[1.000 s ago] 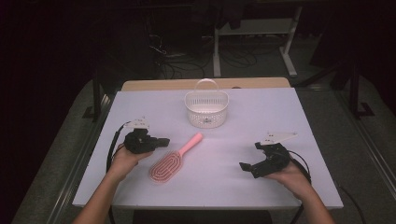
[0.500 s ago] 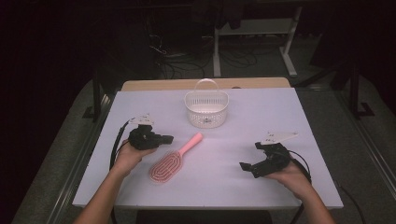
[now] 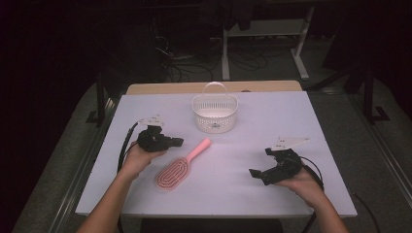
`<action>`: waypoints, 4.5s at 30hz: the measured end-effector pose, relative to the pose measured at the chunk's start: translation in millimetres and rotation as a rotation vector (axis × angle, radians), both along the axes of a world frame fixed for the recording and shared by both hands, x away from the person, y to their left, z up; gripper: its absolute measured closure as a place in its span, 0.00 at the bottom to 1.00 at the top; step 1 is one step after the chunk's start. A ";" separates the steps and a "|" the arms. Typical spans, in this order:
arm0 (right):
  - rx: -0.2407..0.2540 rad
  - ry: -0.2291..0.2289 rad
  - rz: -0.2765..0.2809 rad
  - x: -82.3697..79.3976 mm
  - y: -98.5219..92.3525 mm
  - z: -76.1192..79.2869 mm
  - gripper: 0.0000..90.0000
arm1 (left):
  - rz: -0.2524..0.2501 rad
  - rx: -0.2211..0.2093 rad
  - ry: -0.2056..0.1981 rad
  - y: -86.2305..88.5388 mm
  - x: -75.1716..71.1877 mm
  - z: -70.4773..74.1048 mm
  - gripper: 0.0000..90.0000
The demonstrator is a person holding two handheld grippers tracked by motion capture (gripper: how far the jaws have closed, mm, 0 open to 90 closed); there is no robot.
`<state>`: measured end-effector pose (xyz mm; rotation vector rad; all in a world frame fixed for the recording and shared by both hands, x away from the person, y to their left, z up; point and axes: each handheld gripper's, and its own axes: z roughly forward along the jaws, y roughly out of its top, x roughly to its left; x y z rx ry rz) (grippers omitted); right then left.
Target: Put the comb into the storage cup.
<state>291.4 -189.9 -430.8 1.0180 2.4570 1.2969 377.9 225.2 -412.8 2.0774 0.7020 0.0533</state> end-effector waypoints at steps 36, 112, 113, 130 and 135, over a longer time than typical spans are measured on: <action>0.006 0.001 0.002 0.1 -0.5 0.3 0.00 | -0.069 0.077 0.028 -44.8 29.0 -8.2 1.00; 0.004 0.001 0.001 0.5 0.3 -0.9 0.00 | -0.176 0.219 0.091 -102.9 43.0 -37.5 1.00; 0.004 0.000 0.001 0.6 0.3 -1.0 0.00 | -0.181 0.220 0.092 -104.0 42.1 -37.6 1.00; 0.001 0.000 -0.001 0.4 0.0 -1.1 0.00 | -0.282 0.248 0.099 -126.7 19.1 -37.9 1.00; 0.001 -0.002 -0.001 0.2 0.0 -0.9 0.00 | -0.304 0.261 0.104 -130.9 12.6 -38.6 1.00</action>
